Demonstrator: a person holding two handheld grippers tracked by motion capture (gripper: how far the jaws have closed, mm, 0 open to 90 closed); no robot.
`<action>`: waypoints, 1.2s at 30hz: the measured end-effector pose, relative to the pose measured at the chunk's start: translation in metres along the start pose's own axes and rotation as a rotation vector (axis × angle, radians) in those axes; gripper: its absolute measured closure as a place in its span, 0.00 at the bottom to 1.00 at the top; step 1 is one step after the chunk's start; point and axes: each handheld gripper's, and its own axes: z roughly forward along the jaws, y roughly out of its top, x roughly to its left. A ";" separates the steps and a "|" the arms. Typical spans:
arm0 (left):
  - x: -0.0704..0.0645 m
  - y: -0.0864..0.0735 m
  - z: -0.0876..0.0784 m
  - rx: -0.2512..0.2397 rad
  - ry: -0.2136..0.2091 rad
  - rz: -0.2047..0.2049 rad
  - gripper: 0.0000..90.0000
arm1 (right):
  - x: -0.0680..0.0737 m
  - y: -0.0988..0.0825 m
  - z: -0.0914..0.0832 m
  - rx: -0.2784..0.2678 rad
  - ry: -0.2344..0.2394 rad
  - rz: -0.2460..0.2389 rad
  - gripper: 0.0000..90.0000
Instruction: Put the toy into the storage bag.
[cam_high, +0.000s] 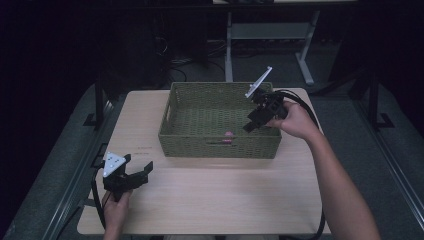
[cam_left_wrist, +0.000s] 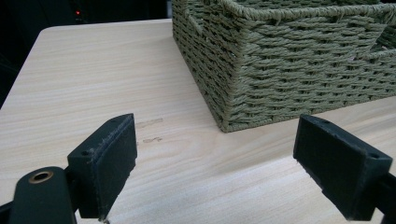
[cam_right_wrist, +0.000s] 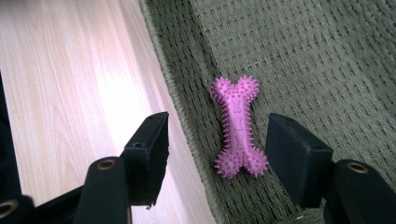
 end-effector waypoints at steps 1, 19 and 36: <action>0.000 0.000 0.000 0.000 0.000 -0.001 0.14 | 0.001 0.000 -0.001 -0.004 0.000 -0.005 0.43; 0.000 -0.001 -0.001 -0.005 0.004 -0.004 0.14 | 0.013 -0.020 -0.008 -0.025 0.006 -0.002 0.40; 0.000 -0.001 -0.002 -0.003 0.006 -0.004 0.14 | 0.026 -0.047 -0.008 -0.042 0.009 0.007 0.38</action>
